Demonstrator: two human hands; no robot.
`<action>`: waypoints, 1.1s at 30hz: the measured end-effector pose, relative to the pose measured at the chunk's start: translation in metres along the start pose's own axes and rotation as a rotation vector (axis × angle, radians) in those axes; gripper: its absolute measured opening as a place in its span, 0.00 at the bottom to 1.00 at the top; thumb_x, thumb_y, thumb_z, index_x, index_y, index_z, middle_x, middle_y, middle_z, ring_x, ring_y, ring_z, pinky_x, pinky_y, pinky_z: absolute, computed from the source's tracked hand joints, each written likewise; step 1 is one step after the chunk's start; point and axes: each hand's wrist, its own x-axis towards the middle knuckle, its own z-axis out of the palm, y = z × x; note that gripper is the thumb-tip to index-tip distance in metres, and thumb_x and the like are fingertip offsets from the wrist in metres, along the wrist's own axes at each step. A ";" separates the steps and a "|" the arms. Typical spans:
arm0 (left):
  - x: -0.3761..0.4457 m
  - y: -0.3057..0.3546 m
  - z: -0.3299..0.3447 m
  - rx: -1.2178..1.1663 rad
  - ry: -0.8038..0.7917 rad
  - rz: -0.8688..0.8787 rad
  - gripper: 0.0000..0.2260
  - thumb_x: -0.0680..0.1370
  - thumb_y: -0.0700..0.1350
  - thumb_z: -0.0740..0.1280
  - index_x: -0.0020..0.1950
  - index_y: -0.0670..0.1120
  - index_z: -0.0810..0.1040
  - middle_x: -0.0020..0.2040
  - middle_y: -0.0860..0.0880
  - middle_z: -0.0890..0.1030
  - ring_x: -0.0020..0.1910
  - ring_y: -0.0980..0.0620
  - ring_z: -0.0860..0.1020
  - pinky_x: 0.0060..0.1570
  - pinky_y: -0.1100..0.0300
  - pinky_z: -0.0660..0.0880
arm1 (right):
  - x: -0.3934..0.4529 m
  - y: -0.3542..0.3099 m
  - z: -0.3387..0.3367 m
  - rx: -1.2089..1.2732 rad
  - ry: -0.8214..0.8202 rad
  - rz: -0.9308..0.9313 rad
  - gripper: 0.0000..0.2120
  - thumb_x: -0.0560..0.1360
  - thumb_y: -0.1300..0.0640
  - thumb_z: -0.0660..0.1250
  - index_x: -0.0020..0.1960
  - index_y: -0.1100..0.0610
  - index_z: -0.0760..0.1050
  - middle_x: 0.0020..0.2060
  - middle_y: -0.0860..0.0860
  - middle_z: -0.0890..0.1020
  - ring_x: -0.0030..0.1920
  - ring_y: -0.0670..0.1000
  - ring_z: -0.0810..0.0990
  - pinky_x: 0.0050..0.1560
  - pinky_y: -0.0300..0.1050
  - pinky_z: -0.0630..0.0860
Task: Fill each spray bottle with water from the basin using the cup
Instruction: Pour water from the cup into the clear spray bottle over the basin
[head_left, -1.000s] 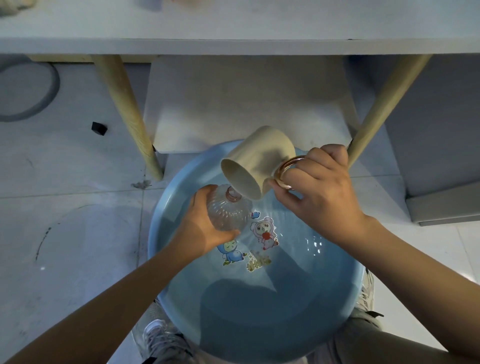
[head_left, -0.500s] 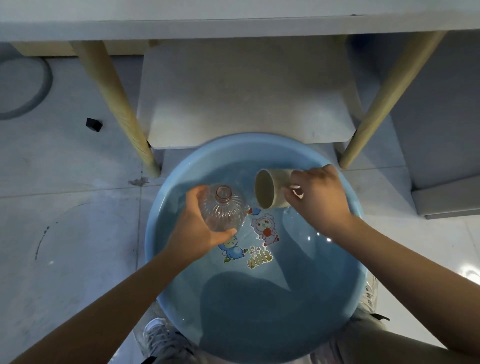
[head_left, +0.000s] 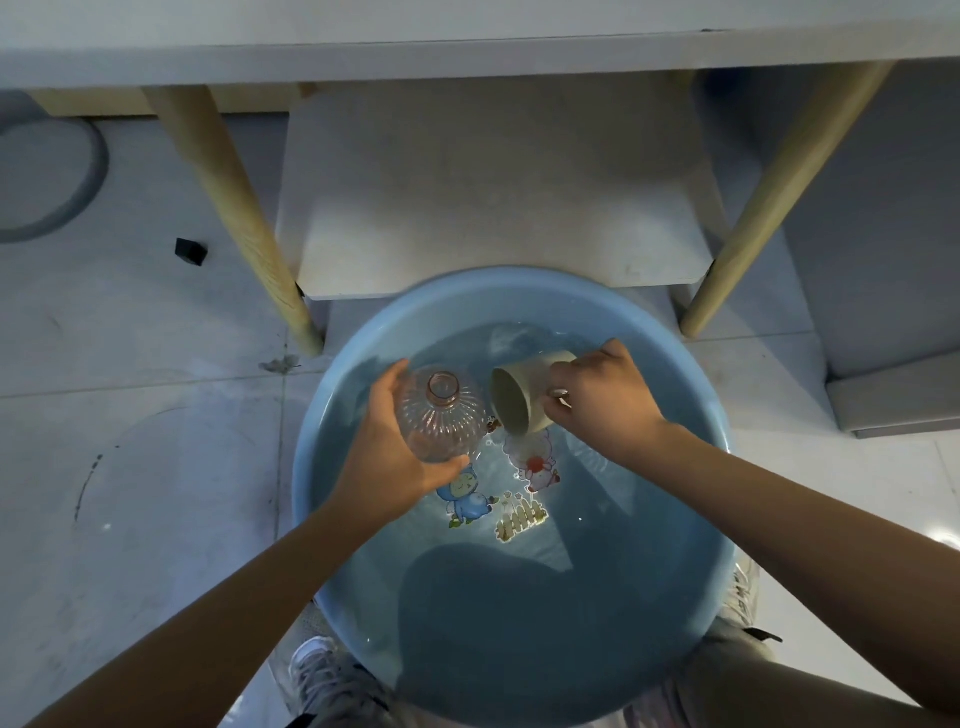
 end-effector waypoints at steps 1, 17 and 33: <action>0.000 -0.001 0.000 0.005 -0.004 -0.004 0.48 0.59 0.44 0.82 0.73 0.51 0.59 0.67 0.50 0.69 0.65 0.54 0.70 0.66 0.56 0.69 | 0.000 0.001 0.001 0.036 -0.013 0.024 0.09 0.64 0.57 0.66 0.26 0.57 0.71 0.18 0.52 0.72 0.21 0.56 0.72 0.40 0.43 0.58; 0.002 -0.006 0.000 -0.017 0.013 -0.016 0.47 0.55 0.54 0.79 0.70 0.55 0.62 0.66 0.50 0.70 0.64 0.55 0.72 0.65 0.51 0.72 | -0.024 0.013 -0.019 0.739 0.014 0.590 0.21 0.74 0.49 0.68 0.30 0.61 0.69 0.23 0.50 0.66 0.27 0.48 0.65 0.30 0.43 0.61; 0.002 -0.006 0.001 0.039 -0.028 0.005 0.46 0.59 0.48 0.82 0.71 0.54 0.60 0.66 0.49 0.71 0.63 0.53 0.72 0.63 0.57 0.71 | -0.023 -0.007 -0.057 0.662 0.360 0.325 0.20 0.70 0.50 0.69 0.27 0.60 0.67 0.21 0.48 0.67 0.30 0.50 0.69 0.29 0.33 0.62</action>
